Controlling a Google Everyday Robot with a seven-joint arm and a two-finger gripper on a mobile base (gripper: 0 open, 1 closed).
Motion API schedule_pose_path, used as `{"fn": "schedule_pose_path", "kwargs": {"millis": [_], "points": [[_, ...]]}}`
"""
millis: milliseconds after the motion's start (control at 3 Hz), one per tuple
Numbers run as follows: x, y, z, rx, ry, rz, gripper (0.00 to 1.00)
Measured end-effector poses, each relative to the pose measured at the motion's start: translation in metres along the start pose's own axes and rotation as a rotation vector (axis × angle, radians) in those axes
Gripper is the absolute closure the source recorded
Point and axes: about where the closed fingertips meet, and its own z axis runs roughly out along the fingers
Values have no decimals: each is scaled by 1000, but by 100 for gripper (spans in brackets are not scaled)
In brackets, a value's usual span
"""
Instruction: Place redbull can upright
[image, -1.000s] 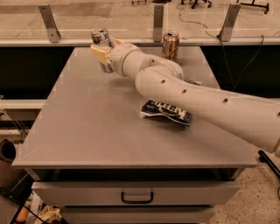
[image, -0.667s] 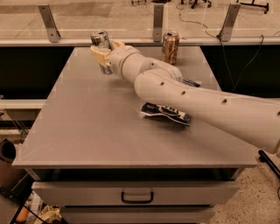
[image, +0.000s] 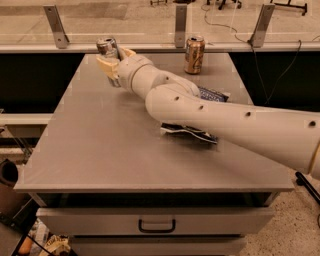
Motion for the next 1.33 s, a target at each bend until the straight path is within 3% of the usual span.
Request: {"fn": "schedule_pose_path", "kwargs": {"millis": [667,1333], "points": [[11,14,8,2,6,14,100],[36,11,12,23,43,83,100]]}}
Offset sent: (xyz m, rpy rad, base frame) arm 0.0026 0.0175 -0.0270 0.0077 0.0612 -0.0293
